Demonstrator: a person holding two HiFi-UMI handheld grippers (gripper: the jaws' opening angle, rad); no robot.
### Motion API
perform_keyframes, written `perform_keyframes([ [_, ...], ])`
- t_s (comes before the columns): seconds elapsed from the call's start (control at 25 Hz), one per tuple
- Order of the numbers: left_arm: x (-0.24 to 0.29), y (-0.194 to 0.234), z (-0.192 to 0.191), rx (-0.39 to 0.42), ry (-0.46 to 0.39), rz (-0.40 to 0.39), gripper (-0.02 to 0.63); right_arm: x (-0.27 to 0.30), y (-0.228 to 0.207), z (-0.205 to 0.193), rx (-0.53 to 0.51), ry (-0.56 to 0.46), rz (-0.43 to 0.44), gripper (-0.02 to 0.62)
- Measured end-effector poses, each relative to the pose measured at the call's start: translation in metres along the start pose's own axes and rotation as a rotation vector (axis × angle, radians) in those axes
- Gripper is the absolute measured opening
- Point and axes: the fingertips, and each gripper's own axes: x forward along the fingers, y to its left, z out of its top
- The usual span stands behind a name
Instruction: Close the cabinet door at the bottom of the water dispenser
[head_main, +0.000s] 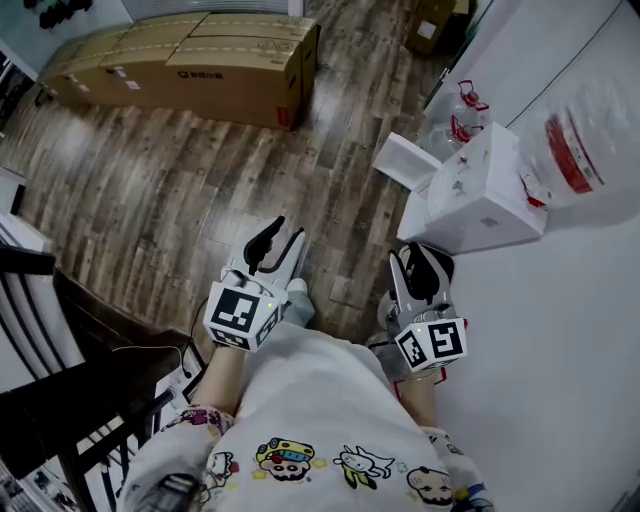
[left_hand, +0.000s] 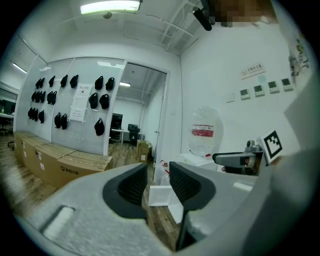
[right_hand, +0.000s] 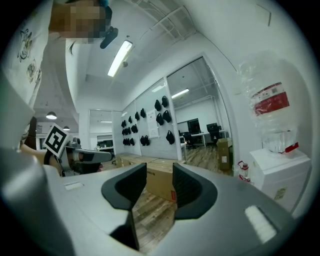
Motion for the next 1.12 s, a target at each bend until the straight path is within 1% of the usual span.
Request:
perform_keyframes([
  [0.16, 0.014, 0.038, 0.006, 0.0, 0.002, -0.007, 0.132, 0.041, 0.0, 0.004, 0.009, -0.005, -0.021, 0.156],
  [0.28, 0.02, 0.057, 0.006, -0.007, 0.005, -0.014, 0.132, 0.061, -0.002, 0.005, 0.012, -0.012, -0.042, 0.158],
  [0.44, 0.027, 0.077, 0.004, -0.006, 0.013, -0.023, 0.132, 0.079, -0.007, 0.001, 0.021, -0.016, -0.07, 0.16],
  [0.68, 0.051, 0.098, -0.001, -0.027, 0.029, -0.013, 0.132, 0.106, -0.027, -0.011, 0.054, 0.016, -0.087, 0.17],
  [0.92, 0.106, 0.13, 0.008, -0.022, 0.02, 0.008, 0.137, 0.161, -0.069, -0.009, 0.062, 0.01, -0.084, 0.175],
  [1.12, 0.177, 0.156, 0.03, -0.02, 0.012, 0.018, 0.138, 0.218, -0.123, 0.014, 0.052, 0.002, -0.082, 0.178],
])
